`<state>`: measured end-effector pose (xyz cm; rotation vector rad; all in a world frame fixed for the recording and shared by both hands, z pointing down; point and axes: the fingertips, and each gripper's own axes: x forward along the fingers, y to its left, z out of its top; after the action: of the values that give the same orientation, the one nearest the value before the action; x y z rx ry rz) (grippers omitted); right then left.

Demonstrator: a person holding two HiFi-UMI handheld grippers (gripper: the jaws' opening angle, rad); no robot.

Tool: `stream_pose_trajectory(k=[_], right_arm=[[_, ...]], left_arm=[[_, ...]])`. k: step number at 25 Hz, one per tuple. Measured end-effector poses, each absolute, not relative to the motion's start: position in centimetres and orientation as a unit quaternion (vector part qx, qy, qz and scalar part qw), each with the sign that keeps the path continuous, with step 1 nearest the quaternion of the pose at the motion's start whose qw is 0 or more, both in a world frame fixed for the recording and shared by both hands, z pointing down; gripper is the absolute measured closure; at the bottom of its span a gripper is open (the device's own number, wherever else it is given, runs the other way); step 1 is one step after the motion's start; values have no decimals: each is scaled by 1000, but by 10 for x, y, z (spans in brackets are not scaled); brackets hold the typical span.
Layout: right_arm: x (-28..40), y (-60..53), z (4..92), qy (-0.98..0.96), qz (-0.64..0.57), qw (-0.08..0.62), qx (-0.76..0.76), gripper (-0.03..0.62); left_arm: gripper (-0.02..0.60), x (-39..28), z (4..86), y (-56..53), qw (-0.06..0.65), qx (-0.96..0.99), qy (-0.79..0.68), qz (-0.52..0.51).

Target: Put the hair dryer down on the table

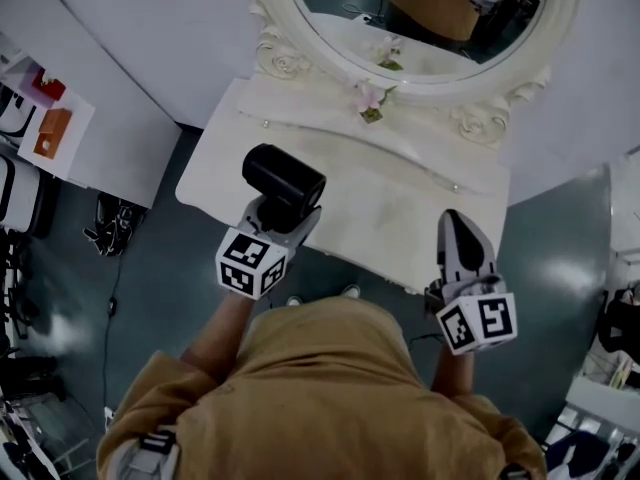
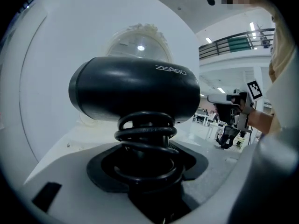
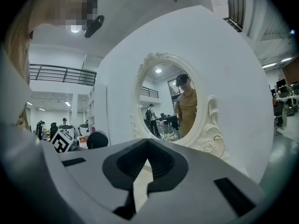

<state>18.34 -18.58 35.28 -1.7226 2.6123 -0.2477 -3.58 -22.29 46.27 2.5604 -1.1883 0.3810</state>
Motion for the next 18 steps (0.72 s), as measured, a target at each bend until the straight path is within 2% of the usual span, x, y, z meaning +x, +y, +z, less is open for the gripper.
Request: stream_pose_trajectory(k=[18], right_arm=[[209, -177, 346, 811, -69, 8, -581, 591]], left_arm=[[325, -3, 594, -258, 221, 856, -378, 276]])
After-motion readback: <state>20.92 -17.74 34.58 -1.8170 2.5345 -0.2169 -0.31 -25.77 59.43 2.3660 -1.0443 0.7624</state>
